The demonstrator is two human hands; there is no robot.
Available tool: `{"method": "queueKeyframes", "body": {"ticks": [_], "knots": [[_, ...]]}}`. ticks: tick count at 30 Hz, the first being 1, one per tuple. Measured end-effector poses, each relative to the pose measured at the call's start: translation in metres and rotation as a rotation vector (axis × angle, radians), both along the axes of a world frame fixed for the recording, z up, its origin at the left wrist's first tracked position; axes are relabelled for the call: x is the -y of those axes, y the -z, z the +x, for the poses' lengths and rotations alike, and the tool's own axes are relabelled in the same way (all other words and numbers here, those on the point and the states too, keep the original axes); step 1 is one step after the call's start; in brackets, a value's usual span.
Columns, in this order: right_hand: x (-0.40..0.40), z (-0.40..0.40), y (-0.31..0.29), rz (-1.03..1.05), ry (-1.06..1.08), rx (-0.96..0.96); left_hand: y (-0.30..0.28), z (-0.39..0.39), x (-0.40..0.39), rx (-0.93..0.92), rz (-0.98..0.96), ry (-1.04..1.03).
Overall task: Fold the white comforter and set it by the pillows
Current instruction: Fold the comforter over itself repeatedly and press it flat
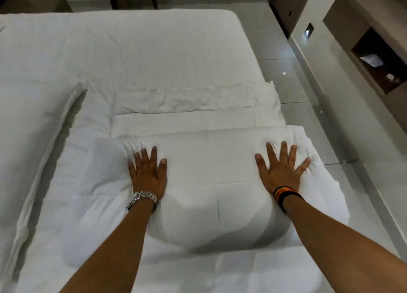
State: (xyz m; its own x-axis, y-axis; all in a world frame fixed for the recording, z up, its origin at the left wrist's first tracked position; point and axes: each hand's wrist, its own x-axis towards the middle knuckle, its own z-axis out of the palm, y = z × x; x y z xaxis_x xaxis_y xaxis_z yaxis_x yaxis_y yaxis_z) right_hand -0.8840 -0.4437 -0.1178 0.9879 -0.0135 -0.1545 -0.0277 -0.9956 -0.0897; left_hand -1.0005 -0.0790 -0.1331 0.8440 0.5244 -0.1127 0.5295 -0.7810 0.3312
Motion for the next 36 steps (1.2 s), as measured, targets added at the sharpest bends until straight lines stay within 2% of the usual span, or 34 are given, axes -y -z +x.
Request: {"method": "queueKeyframes", "body": {"ticks": [3, 6, 9, 13, 15, 17, 19, 21, 26, 29, 33, 36], "knots": [[-0.003, 0.006, -0.010, -0.022, -0.001, -0.055, -0.002, 0.001, 0.000, -0.070, -0.023, 0.010], [0.004, -0.012, -0.039, 0.041, 0.022, 0.042, -0.033, -0.010, 0.002, -0.011, -0.033, -0.007], [0.021, -0.067, -0.057, 0.202, 0.235, 0.129, -0.061, -0.053, 0.012, 0.061, 0.035, -0.080], [0.042, -0.147, -0.060, 0.534, 0.679, 0.046, -0.070, -0.141, 0.040, 0.044, -0.085, -0.455], [0.046, -0.168, -0.057, 0.766, 0.882, -0.007, -0.064, -0.177, 0.059, 0.094, -0.291, -0.742], [0.039, -0.176, -0.052, 0.950, 0.991, -0.046, -0.057, -0.194, 0.073, 0.203, -0.581, -0.961], [0.033, -0.177, -0.043, 1.086, 1.012, -0.045, -0.049, -0.196, 0.084, 0.319, -0.757, -1.020], [0.027, -0.171, -0.039, 1.148, 0.997, -0.029, -0.047, -0.185, 0.082, 0.400, -0.806, -1.073], [0.014, -0.142, -0.021, 1.128, 1.052, 0.010, -0.033, -0.152, 0.066, 0.428, -0.887, -1.246], [0.003, -0.121, -0.015, 1.080, 1.088, 0.068, -0.029, -0.140, 0.058, 0.446, -0.907, -1.288], [-0.004, -0.104, -0.012, 1.130, 1.002, 0.227, -0.034, -0.124, 0.049, 0.413, -0.885, -1.305], [-0.004, -0.094, -0.020, 1.157, 0.963, 0.280, -0.041, -0.116, 0.045, 0.515, -0.838, -1.261]]}}
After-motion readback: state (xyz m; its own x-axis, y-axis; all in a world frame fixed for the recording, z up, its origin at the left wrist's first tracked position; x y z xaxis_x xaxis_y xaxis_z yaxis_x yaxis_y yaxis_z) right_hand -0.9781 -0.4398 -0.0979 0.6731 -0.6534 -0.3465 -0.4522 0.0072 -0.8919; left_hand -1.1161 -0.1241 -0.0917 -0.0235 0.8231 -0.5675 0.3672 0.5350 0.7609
